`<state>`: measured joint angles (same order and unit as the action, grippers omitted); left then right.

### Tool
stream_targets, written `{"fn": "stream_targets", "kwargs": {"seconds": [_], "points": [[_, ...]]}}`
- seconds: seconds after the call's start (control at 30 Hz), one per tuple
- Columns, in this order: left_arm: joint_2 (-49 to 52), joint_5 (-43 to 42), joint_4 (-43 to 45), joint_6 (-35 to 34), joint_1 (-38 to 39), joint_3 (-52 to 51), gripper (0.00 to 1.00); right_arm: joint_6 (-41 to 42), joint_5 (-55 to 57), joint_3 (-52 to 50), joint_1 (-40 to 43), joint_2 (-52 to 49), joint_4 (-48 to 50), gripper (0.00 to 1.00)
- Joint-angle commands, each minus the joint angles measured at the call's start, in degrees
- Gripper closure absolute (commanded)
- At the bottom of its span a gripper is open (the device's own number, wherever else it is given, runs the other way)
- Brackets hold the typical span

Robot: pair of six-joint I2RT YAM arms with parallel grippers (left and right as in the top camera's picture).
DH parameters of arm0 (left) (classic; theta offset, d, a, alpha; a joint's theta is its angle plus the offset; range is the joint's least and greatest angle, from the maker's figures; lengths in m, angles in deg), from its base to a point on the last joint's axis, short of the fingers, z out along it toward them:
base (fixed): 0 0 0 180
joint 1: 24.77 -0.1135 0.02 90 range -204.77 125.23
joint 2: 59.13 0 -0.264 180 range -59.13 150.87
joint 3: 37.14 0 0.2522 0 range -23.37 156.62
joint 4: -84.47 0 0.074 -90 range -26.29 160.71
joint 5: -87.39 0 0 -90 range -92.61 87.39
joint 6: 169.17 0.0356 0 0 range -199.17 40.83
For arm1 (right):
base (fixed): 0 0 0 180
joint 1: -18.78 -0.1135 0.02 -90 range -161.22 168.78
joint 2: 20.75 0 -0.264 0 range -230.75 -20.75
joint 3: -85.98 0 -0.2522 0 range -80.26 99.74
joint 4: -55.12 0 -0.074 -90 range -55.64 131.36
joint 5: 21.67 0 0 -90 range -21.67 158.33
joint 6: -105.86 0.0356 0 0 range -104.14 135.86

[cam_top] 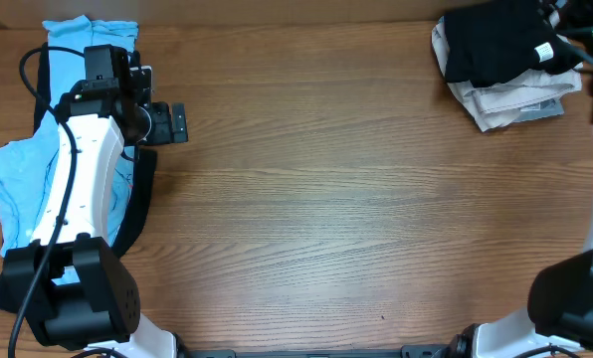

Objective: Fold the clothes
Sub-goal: 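Place the folded black shirt on top of the beige stack and release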

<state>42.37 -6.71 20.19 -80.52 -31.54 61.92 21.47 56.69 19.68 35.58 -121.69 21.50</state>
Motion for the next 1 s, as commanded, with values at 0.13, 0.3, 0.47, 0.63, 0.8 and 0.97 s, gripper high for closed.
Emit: {"fn": "stream_targets", "kwargs": {"seconds": [0.13,0.3,0.47,0.63,0.8,0.97], "points": [[0.42,-0.46,0.20,-1.33,0.04,1.11,0.00,-7.17,15.72,-0.11,-2.97,-12.74,11.56,0.00],[0.42,-0.44,-0.07,-1.68,0.04,1.11,0.00,-7.19,16.09,-0.11,-0.83,-21.35,10.56,0.00],[0.42,-0.39,-0.07,-1.66,0.04,1.11,0.00,-9.07,19.30,-0.13,0.44,-30.29,4.94,0.00],[0.42,-0.39,-0.04,-1.66,0.04,1.11,0.00,-8.79,20.63,-0.17,0.85,-33.86,2.32,0.00],[0.42,-0.42,-0.02,-1.66,0.04,1.11,0.00,-5.55,21.51,1.31,0.85,-30.29,1.01,0.00],[0.42,-0.39,-0.02,-1.66,0.04,1.11,0.00,-3.19,20.61,3.54,0.83,-20.94,-0.79,0.00]]}}
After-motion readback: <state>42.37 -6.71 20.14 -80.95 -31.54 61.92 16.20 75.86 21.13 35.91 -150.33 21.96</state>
